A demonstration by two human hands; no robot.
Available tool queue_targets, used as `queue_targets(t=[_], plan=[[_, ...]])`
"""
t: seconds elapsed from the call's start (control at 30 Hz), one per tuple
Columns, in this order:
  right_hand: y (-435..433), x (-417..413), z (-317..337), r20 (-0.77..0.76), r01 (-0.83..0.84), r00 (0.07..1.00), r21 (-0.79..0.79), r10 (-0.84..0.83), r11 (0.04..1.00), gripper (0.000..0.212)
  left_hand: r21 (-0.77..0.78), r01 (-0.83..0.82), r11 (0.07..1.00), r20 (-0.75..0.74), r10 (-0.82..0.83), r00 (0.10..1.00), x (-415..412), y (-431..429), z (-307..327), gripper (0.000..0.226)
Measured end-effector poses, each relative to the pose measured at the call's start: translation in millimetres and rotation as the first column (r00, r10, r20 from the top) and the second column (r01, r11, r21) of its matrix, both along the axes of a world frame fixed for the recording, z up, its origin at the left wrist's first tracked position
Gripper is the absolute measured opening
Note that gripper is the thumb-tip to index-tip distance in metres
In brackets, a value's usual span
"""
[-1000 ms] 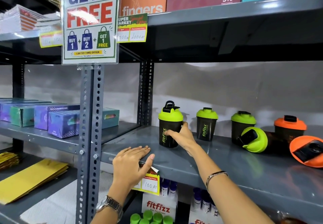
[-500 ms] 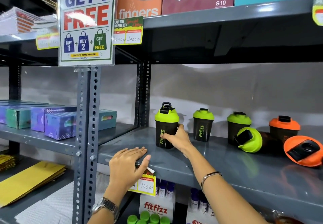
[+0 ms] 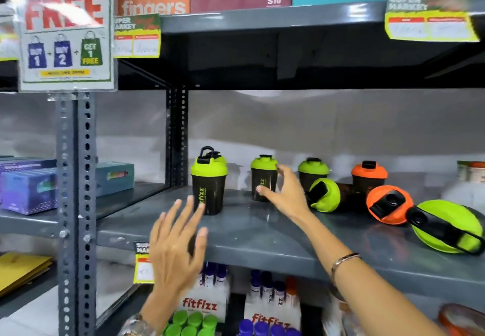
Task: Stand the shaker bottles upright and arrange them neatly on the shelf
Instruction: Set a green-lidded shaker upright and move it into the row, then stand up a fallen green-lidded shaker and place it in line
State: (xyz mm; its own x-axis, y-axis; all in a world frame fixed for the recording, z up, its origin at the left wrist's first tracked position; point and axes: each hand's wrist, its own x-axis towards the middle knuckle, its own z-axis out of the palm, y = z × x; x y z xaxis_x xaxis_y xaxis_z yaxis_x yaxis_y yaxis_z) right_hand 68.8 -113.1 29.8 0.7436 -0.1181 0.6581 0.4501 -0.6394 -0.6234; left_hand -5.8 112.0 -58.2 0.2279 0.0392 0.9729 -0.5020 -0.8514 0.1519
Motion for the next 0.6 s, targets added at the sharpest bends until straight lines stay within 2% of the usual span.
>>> queue_targets(t=[0.1, 0.17, 0.23, 0.33, 0.4, 0.53, 0.6], plan=[[-55, -2, 9, 0.035, 0.152, 0.988, -0.093, -0.149, 0.984, 0.081, 0.173, 0.195, 0.965, -0.081, -0.184, 0.98, -12, -50, 10, 0.054], [-93, -1, 15, -0.007, 0.228, 0.973, -0.154, -0.231, 0.962, 0.085, 0.337, 0.21, 0.918, -0.135, -0.173, 0.976, -14, -69, 11, 0.057], [-123, -1, 17, -0.105, 0.261, 0.951, -0.241, -0.292, 0.935, 0.093, 0.414, 0.175, 0.893, -0.173, -0.112, 0.979, -13, -75, 10, 0.054], [-149, 2, 14, -0.235, 0.194, 0.924, -0.39, -0.301, 0.9, 0.099, 0.403, 0.164, 0.901, -0.191, -0.092, 0.977, -10, -75, 7, 0.048], [-156, 4, 12, -0.268, 0.147, 0.917, -0.46, -0.295, 0.876, 0.101, 0.386, 0.151, 0.91, -0.159, -0.096, 0.983, -7, -78, 6, 0.047], [-156, 8, 12, -0.232, 0.13, 0.916, -0.601, -0.328, 0.789, 0.103, 0.341, 0.159, 0.926, -0.138, -0.118, 0.983, -7, -78, 4, 0.057], [-155, 9, 13, -0.174, 0.172, 0.911, -0.663, -0.374, 0.728, 0.103, 0.34, 0.165, 0.926, -0.145, -0.122, 0.982, -9, -79, 5, 0.05]])
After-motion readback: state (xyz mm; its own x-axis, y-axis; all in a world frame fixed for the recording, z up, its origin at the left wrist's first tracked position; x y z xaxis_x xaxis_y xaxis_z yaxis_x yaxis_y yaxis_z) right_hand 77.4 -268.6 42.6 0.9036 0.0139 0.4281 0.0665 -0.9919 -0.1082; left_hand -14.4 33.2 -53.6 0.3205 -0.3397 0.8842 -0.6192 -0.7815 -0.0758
